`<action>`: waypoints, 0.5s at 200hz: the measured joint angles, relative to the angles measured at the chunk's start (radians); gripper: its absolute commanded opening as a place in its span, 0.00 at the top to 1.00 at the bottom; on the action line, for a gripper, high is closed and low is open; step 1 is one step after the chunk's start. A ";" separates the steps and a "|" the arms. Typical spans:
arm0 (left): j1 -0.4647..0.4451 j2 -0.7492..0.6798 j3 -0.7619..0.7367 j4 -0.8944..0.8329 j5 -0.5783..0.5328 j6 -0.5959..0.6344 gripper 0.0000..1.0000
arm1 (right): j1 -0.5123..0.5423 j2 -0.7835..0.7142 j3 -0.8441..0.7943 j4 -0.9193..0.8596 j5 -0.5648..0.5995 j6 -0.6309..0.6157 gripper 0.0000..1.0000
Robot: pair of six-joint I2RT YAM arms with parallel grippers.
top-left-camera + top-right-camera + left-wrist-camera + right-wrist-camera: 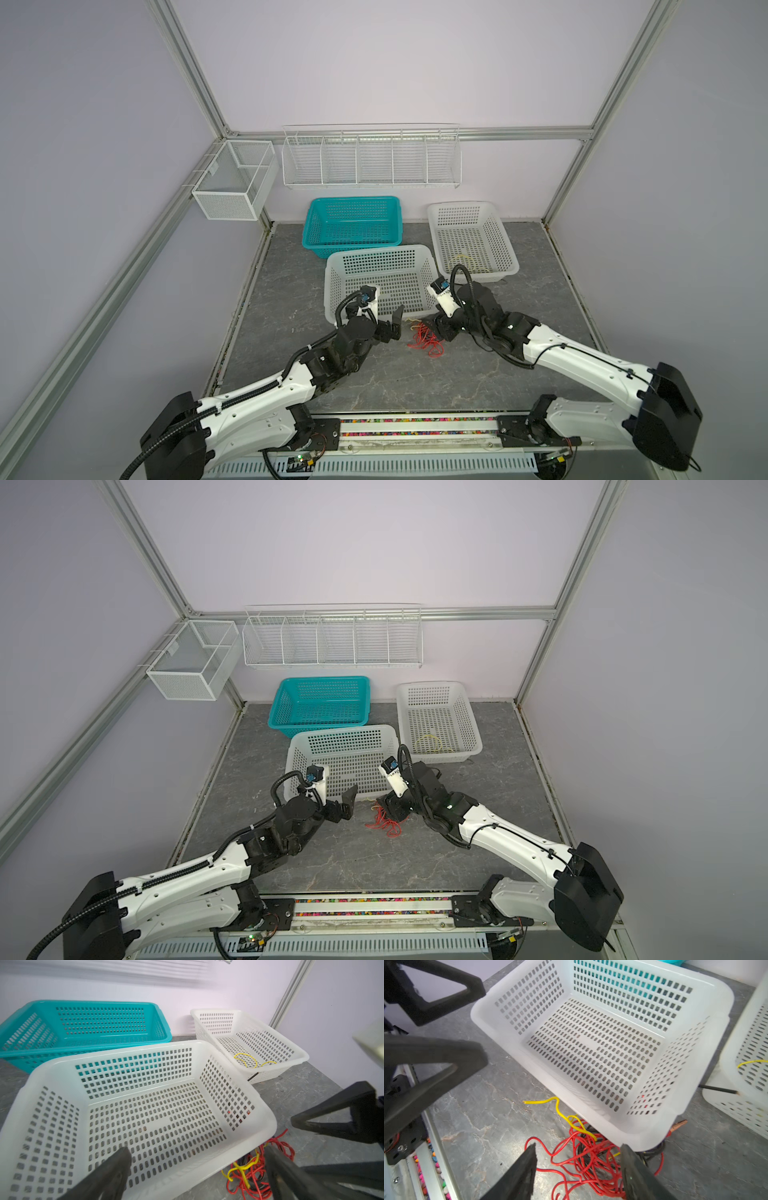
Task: Untangle the cables
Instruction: 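Grasp another yellow wire in the pile with the right gripper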
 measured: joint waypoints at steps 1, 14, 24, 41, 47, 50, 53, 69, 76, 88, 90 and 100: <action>0.001 -0.003 -0.002 -0.003 -0.001 -0.002 0.01 | 0.002 0.000 0.000 0.000 0.000 0.000 0.32; 0.007 -0.026 -0.011 -0.026 -0.017 -0.017 0.01 | 0.028 0.011 0.003 0.008 0.016 -0.010 0.30; 0.013 -0.036 -0.012 -0.038 -0.027 -0.028 0.01 | 0.045 0.028 0.008 0.008 0.025 -0.019 0.30; 0.023 -0.052 -0.012 -0.049 -0.051 -0.049 0.01 | 0.079 0.071 0.023 0.014 0.050 -0.038 0.29; 0.026 -0.055 -0.013 -0.051 -0.058 -0.057 0.01 | 0.089 0.085 0.028 0.015 0.057 -0.045 0.29; 0.027 -0.058 -0.013 -0.053 -0.062 -0.060 0.01 | 0.093 0.093 0.031 0.016 0.060 -0.048 0.29; 0.028 -0.059 -0.013 -0.054 -0.064 -0.064 0.01 | 0.100 0.102 0.034 0.018 0.064 -0.053 0.29; 0.037 -0.068 -0.014 -0.065 -0.087 -0.089 0.01 | 0.125 0.143 0.048 0.033 0.084 -0.074 0.29; 0.039 -0.071 -0.014 -0.070 -0.091 -0.096 0.01 | 0.132 0.159 0.055 0.037 0.092 -0.080 0.29; 0.043 -0.077 -0.015 -0.076 -0.100 -0.106 0.01 | 0.143 0.193 0.076 0.045 0.110 -0.092 0.30; 0.043 -0.078 -0.015 -0.077 -0.102 -0.108 0.01 | 0.145 0.196 0.078 0.046 0.114 -0.093 0.30; 0.044 -0.082 -0.015 -0.079 -0.106 -0.109 0.01 | 0.147 0.221 0.098 0.058 0.130 -0.099 0.30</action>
